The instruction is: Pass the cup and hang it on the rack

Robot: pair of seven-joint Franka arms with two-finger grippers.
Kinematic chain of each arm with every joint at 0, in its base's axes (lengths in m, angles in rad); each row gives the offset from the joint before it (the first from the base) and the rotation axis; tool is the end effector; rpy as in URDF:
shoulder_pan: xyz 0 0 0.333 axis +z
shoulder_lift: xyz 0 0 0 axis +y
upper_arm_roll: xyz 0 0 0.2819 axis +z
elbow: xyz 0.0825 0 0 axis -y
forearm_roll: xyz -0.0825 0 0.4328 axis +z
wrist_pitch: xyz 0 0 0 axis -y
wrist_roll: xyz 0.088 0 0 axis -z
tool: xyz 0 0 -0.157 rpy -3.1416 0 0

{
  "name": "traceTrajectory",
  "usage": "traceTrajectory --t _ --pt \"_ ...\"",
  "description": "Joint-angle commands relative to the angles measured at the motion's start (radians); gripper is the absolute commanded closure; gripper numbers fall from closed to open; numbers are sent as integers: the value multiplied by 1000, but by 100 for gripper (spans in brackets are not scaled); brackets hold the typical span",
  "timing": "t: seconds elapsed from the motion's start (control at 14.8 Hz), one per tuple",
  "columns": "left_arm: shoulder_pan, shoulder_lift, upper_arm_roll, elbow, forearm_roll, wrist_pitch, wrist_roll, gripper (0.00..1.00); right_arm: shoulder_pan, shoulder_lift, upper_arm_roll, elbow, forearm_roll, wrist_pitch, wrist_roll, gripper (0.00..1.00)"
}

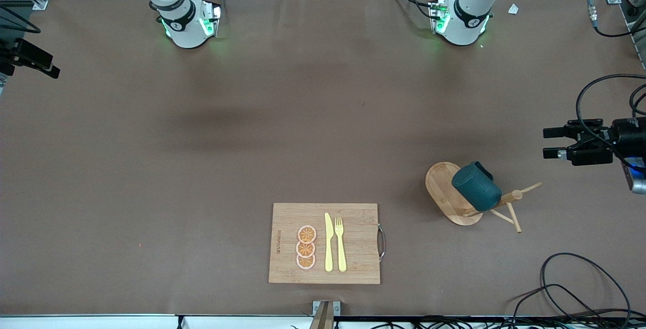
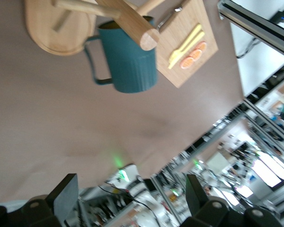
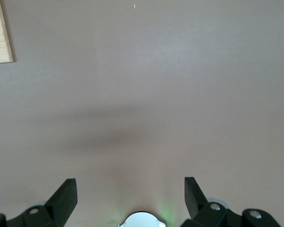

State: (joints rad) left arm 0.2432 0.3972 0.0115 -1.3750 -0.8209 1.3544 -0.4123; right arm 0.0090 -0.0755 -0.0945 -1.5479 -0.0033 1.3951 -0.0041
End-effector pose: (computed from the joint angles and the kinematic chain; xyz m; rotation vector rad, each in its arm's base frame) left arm 0.6642 0.0416 0.4293 2.1682 0.7431 -0.5641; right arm 0.5571 -0.0499 0.5814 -3.1294 0.1273 0.1212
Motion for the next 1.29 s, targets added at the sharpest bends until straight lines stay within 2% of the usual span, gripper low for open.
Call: traceTrajectory --t 0.0,0.27,0.41,0.54,0.68,0.81,1.01,1.08,1.22 --pt "-12 -34 -28 23 109 -12 -11 0 -1 -18 4 -11 -1 -5 3 0" --pt "-10 -75 -97 53 277 -12 1 0 -10 -17 -4 -9 0 -4 -83 0" --pt "-10 -86 -145 85 362 -12 16 0 -11 -17 -4 -9 0 -4 -83 0" --pt "-13 -101 -159 102 416 -11 27 0 -9 -17 -2 -9 2 -4 -79 0" --pt "-27 -123 -204 106 530 -11 84 0 -11 -17 -4 -11 19 -4 -50 0" --pt "-28 -149 -226 106 591 -12 115 0 -9 -17 -2 -11 20 -1 -50 0" --pt "-38 -193 -338 106 803 -11 268 0 -7 -18 -1 -11 19 4 -53 0" --pt "-35 -196 -366 105 827 -8 271 0 -7 -18 -1 -11 19 4 -54 0" --pt "-35 -195 -372 103 827 14 267 0 -7 -18 -1 -11 17 4 -59 0"
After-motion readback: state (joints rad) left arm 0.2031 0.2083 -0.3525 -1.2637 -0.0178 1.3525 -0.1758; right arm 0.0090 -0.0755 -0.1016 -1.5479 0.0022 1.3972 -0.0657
